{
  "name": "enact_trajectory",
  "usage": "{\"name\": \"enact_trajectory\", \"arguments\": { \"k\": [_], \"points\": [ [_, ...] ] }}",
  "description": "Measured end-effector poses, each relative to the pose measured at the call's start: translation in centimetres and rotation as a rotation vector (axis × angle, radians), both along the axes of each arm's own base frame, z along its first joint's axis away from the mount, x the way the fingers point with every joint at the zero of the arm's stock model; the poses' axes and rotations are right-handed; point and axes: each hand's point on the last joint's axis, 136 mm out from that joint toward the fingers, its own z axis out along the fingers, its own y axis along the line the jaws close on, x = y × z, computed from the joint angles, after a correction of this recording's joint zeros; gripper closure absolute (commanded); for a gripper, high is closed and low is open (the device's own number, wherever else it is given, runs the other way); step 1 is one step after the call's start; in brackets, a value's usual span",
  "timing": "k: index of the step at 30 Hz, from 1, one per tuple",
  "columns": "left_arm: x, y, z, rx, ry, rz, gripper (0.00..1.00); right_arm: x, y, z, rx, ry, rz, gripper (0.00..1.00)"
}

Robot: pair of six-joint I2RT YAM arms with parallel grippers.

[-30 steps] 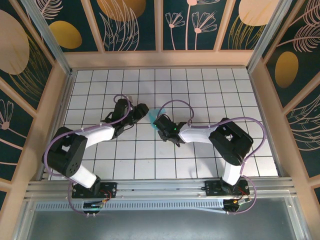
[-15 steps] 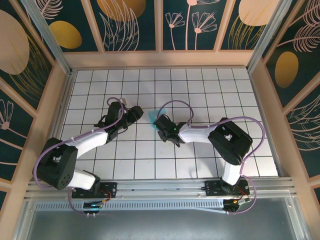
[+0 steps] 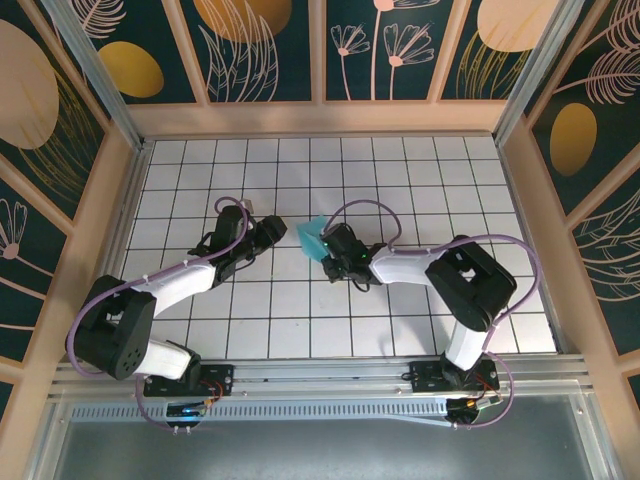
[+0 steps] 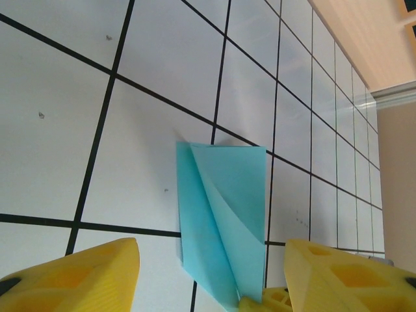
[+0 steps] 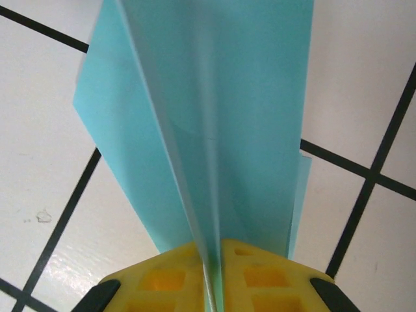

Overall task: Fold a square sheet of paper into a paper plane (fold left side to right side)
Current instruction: Fourth fold the wing at the center of the table.

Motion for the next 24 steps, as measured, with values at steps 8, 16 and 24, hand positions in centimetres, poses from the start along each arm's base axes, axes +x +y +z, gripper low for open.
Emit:
{"name": "enact_trajectory", "arguments": {
  "k": [8, 16, 24],
  "points": [
    [-0.5, -0.6, -0.3, -0.012, 0.014, -0.043, 0.38, 0.2, -1.4, 0.3, 0.111, 0.083, -0.008, 0.86],
    [-0.8, -1.8, -0.8, -0.045, 0.028, -0.107, 0.42, 0.6, -1.9, 1.8, 0.257, 0.133, 0.007, 0.89],
    [-1.0, -3.1, -1.8, -0.086, 0.054, -0.16, 0.44, 0.6, -1.5, 2.5, 0.352, 0.178, 0.027, 0.92]
  ]
}}
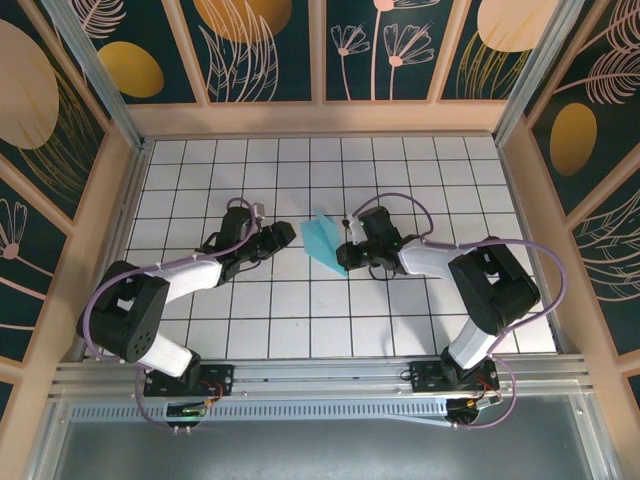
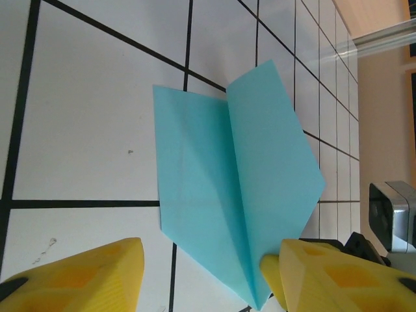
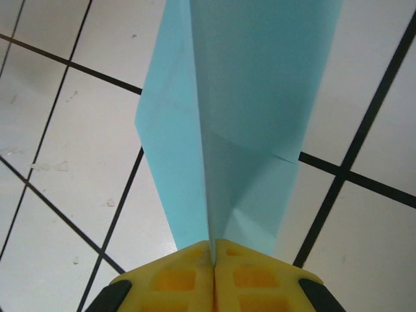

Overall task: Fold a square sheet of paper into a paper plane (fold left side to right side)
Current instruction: Fourth fold the wing at the center of the table.

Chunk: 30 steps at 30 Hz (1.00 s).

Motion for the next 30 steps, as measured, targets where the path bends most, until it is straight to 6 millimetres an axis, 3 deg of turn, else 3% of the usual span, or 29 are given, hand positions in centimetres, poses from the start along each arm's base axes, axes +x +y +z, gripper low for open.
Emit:
{"name": "enact_trajectory", "arguments": {
  "k": [5, 11, 17, 25, 30],
  "points": [
    [-0.6, -1.5, -1.3, 0.002, 0.038, -0.044, 0.44, -0.4, 0.5, -0.3, 0.025, 0.023, 0.02, 0.93],
    [0.0, -3.5, -1.0, -0.005, 0.03, -0.08, 0.46, -0.6, 0.8, -0.6, 0.048, 0.047, 0.027, 0.95],
    [0.8, -4.7, -0.8, -0.006, 0.026, -0.095, 0.47, -0.8, 1.0, -1.0, 0.064, 0.066, 0.035, 0.96],
    [1.3, -6.0, -2.8, 0.016, 0.067, -0.115, 0.48, -1.0, 1.2, -1.2, 0.074, 0.08, 0.046, 0.96],
    [1.6, -6.6, -2.9, 0.018, 0.071, -0.124, 0.48, -1.1, 1.2, -1.5, 0.074, 0.089, 0.05, 0.96]
  ]
}}
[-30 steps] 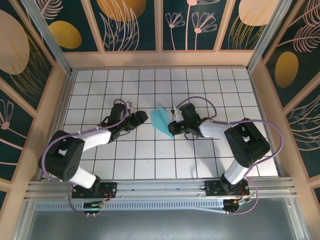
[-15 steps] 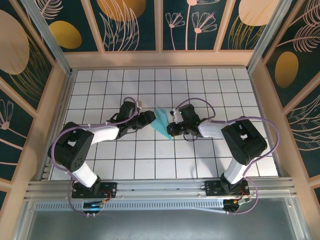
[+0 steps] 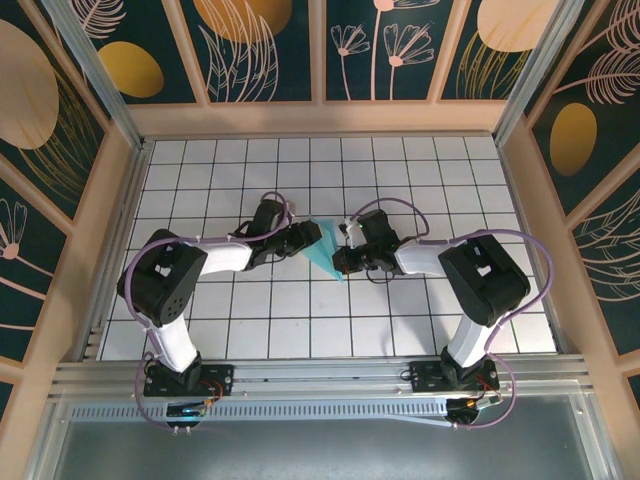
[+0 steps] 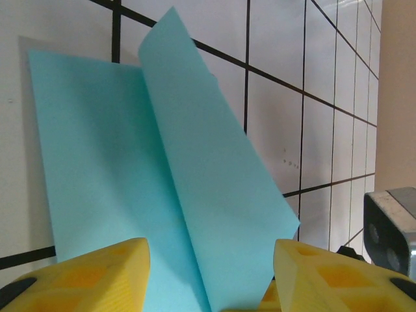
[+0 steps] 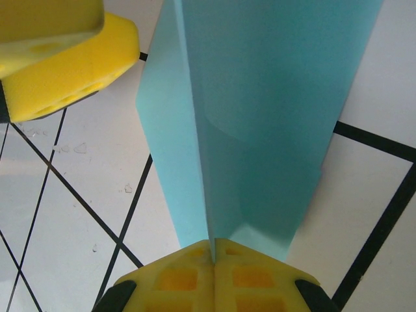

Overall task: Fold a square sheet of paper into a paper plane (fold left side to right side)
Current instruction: Fourth fold the wing at the center of the table.

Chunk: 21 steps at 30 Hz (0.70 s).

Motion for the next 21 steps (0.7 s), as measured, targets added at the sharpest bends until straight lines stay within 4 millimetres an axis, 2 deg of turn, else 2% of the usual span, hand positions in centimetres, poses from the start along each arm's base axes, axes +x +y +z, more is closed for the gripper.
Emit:
{"name": "enact_trajectory", "arguments": {
  "k": [6, 21],
  "points": [
    [0.3, -0.7, -0.4, 0.004, 0.006, -0.01, 0.48, 0.0, 0.0, 0.0, 0.001, 0.002, 0.002, 0.95],
    [0.3, -1.0, -2.0, 0.041, 0.04, -0.02, 0.47, 0.0, 0.0, -0.3, 0.001, 0.01, -0.002, 0.95]
  ]
}}
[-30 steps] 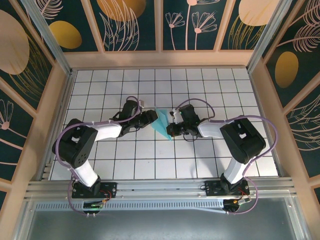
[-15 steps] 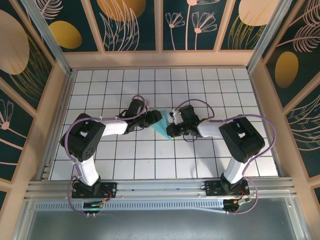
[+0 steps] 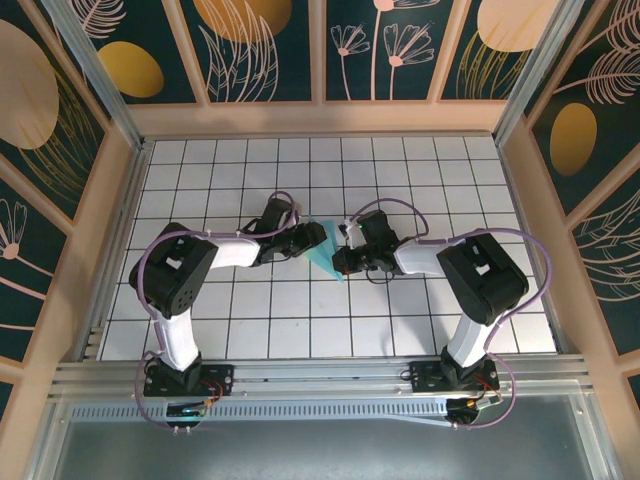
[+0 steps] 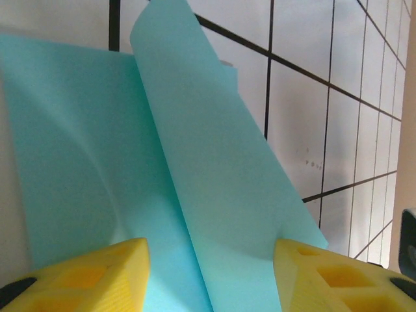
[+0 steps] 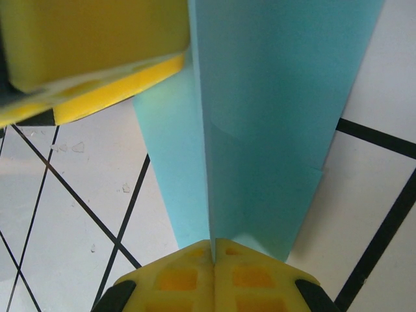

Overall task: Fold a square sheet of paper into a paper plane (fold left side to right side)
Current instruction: Fourth fold the wing at the center of the table.

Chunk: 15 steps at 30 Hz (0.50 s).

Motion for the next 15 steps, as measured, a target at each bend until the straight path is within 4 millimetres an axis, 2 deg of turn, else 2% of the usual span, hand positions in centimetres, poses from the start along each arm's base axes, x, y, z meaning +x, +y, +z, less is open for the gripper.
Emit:
{"name": "enact_trajectory", "arguments": {
  "k": [11, 15],
  "points": [
    [0.29, -0.04, -0.56, 0.044, -0.003, -0.017, 0.47, -0.06, 0.1, -0.21, 0.006, 0.014, -0.004, 0.91],
    [0.44, -0.06, -0.56, 0.049, -0.005, -0.014, 0.47, -0.06, 0.1, -0.21, 0.007, 0.016, -0.006, 0.87]
  ]
}}
